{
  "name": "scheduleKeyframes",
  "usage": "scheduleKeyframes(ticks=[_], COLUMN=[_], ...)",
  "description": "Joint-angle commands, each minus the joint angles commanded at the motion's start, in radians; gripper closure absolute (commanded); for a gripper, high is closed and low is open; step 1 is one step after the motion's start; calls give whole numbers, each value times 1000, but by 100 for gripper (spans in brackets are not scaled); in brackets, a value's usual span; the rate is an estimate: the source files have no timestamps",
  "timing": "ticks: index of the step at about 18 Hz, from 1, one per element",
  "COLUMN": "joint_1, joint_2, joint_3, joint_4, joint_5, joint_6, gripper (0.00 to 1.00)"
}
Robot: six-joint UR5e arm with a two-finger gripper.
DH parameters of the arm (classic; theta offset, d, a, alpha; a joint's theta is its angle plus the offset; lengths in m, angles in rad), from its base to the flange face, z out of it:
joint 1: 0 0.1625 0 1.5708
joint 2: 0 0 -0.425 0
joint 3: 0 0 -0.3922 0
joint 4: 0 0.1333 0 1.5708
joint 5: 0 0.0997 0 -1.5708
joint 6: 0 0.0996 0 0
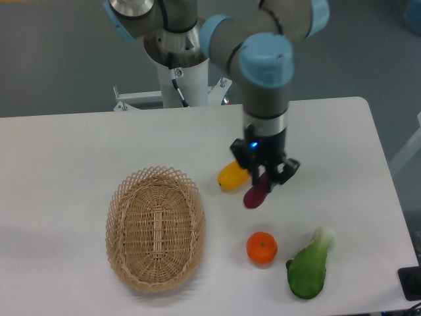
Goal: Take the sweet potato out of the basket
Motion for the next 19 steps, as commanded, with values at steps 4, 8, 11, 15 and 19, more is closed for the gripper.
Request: scheduleKeyframes(ticks=[4, 8, 11, 15, 19], joint_1=[17, 26, 26, 26, 26], joint_2=[0, 0, 0, 0, 0], joint_3=[-3, -9, -9, -9, -9], joint_4=[-9, -11, -11, -11, -9], joint_5=[3, 5, 6, 6, 8], joint_6=[9, 35, 35, 35, 35], gripper=[68, 68, 68, 68, 68])
